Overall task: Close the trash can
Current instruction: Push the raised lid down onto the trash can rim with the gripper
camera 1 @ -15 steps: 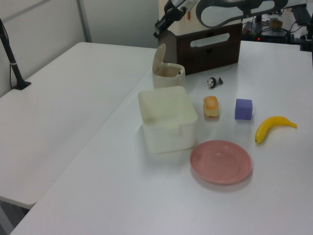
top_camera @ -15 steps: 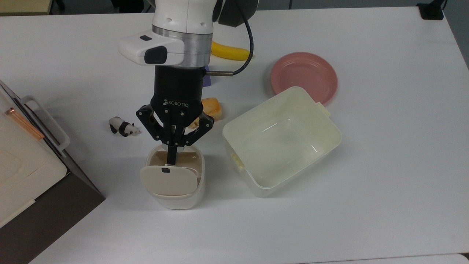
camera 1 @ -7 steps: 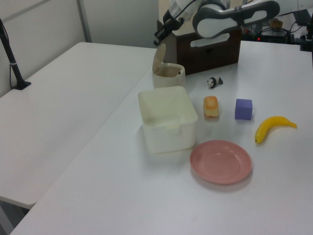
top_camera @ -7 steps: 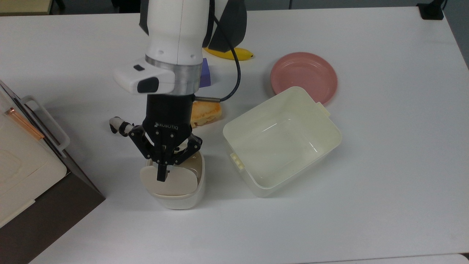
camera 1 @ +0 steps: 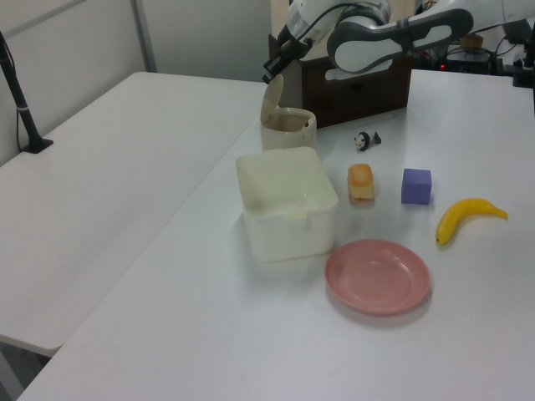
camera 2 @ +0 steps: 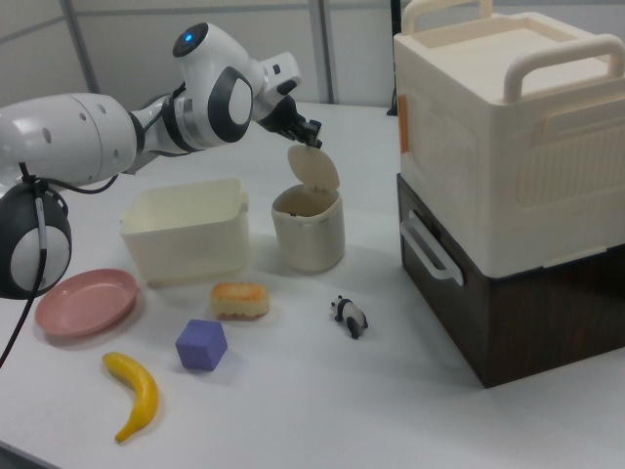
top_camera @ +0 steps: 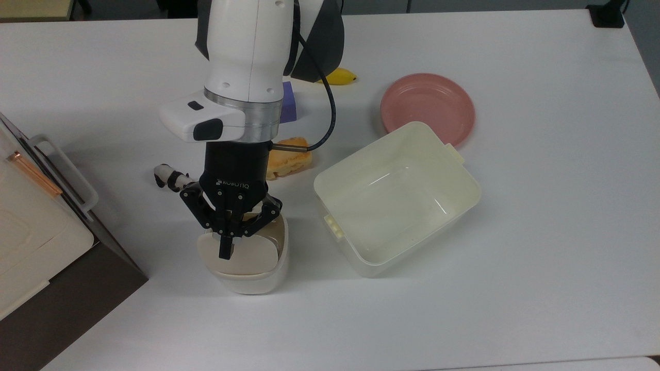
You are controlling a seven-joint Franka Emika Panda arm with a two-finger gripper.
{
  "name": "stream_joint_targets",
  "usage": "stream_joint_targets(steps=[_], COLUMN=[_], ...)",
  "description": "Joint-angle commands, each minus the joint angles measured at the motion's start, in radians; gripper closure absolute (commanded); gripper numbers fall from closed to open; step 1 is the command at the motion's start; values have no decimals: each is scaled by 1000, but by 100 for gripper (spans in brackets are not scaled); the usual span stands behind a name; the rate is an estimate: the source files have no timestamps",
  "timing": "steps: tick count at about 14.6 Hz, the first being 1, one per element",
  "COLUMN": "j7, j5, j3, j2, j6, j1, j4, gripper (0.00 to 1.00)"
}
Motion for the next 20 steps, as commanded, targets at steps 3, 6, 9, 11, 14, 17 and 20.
stream_joint_targets(steps=[3, 6, 9, 11, 14, 17, 20], j7=[20, 20, 20, 18, 18, 15, 14], j5=[-14, -9, 6, 10, 10, 13, 14], j3=[2, 26, 41, 55, 57, 57, 54], j2=[-25, -42, -63, -66, -66, -63, -47], j6=[-210, -313, -413, -477, -496, -496, -494], j1=[3, 4, 9, 10, 9, 4, -5], j4=[9, 7, 9, -4, -25, -30, -45], gripper=[100, 100, 100, 100, 100, 100, 100])
